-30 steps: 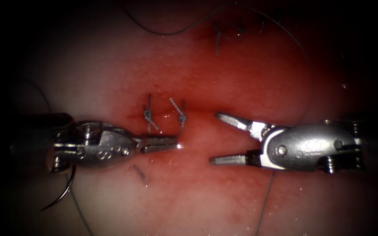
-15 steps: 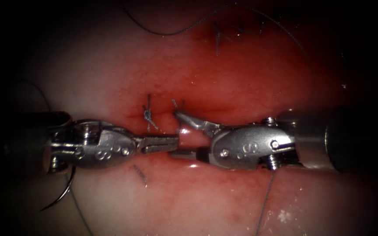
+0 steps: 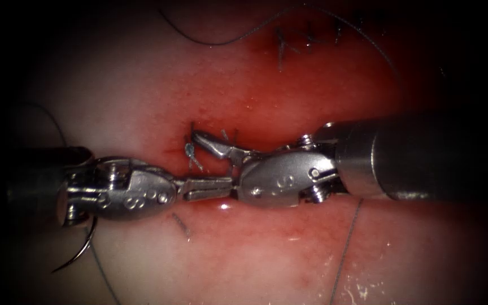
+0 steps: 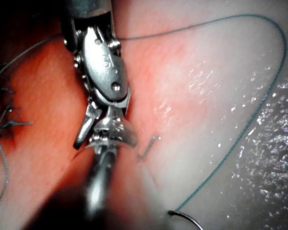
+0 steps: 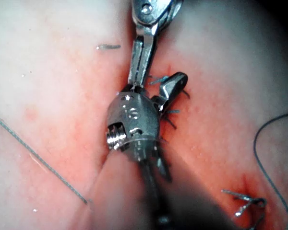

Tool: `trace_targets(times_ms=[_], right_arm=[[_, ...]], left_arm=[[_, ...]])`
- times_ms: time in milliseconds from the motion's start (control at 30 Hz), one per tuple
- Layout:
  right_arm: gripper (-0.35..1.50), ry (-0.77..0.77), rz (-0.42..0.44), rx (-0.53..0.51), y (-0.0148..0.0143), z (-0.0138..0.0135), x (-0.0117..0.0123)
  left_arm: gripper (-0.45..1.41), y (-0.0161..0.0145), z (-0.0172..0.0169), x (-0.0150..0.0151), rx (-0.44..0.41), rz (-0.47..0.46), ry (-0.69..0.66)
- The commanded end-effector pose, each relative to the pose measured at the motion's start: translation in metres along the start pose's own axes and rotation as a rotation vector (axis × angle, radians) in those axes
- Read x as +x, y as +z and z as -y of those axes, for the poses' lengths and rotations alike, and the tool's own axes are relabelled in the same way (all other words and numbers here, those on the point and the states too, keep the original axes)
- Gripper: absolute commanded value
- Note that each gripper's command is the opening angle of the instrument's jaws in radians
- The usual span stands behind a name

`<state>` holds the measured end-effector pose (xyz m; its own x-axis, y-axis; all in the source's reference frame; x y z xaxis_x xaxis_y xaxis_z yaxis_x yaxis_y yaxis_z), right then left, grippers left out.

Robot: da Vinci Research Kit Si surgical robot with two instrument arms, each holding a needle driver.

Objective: Wound Closure

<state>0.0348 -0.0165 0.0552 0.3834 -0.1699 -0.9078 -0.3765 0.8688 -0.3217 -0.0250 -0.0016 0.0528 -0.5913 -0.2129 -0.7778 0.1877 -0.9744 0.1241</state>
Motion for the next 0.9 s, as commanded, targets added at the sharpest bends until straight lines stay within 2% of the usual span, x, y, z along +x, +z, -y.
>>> trace_targets(times_ms=[33, 267, 300, 333, 367, 400, 433, 700, 733, 767, 800, 833, 867, 900], right_arm=[[1.2, -0.006, -0.017, 0.005, 0.0013, 0.0011, -0.0001], [1.18, -0.027, -0.03, 0.014, 0.0017, 0.0014, -0.0005], [1.08, -0.027, -0.03, 0.014, 0.0016, 0.0013, -0.0006], [0.86, -0.027, -0.032, 0.016, 0.0014, 0.0013, -0.0007], [0.48, -0.028, -0.031, 0.016, 0.0013, 0.0013, -0.0006], [-0.04, -0.028, -0.036, 0.02, 0.001, 0.0014, -0.0006], [-0.35, -0.028, -0.043, 0.025, 0.0009, 0.0014, -0.0005], [-0.35, -0.03, -0.014, 0.021, 0.001, 0.0014, -0.0008], [-0.1, -0.019, -0.011, 0.024, 0.001, 0.0013, -0.0009], [0.49, 0.017, 0.001, 0.012, 0.0008, 0.0013, -0.0009], [0.78, 0.053, 0.014, 0.001, 0.0007, 0.0013, -0.0009], [1.03, 0.094, 0.027, -0.009, 0.0005, 0.0013, -0.0009], [1.03, 0.094, 0.027, -0.009, 0.0005, 0.0013, -0.0009], [1.2, 0.123, 0.046, -0.022, 0.0001, 0.0013, -0.0008]], left_arm=[[-0.45, 0.0007, 0.0, 0.0, 0.001, -0.001, 0.002], [-0.45, 0.0006, -0.0003, 0.0001, 0.001, 0.0, 0.001], [-0.45, 0.0006, -0.0003, 0.0002, 0.001, 0.0, 0.001], [-0.45, 0.0006, -0.0002, 0.0002, 0.001, 0.0, 0.001], [-0.45, 0.0007, -0.0002, 0.0002, 0.001, 0.0, 0.001], [-0.45, 0.0007, -0.0002, 0.0002, 0.001, 0.001, 0.001], [-0.45, 0.0007, -0.0002, 0.0002, 0.001, 0.001, 0.001], [-0.45, 0.0007, -0.0005, 0.0004, 0.002, 0.003, 0.001], [-0.45, 0.0005, -0.0008, 0.0005, 0.001, 0.003, 0.001], [-0.45, 0.0004, -0.001, 0.0006, 0.001, 0.002, 0.002], [-0.45, 0.0001, -0.0012, 0.0007, -0.001, 0.001, 0.002], [-0.45, -0.0001, -0.0013, 0.0007, -0.002, 0.0, 0.008], [-0.45, -0.0001, -0.0013, 0.0007, -0.002, 0.0, 0.008], [-0.45, -0.0004, -0.0016, 0.0008, -0.005, -0.002, 0.01]])
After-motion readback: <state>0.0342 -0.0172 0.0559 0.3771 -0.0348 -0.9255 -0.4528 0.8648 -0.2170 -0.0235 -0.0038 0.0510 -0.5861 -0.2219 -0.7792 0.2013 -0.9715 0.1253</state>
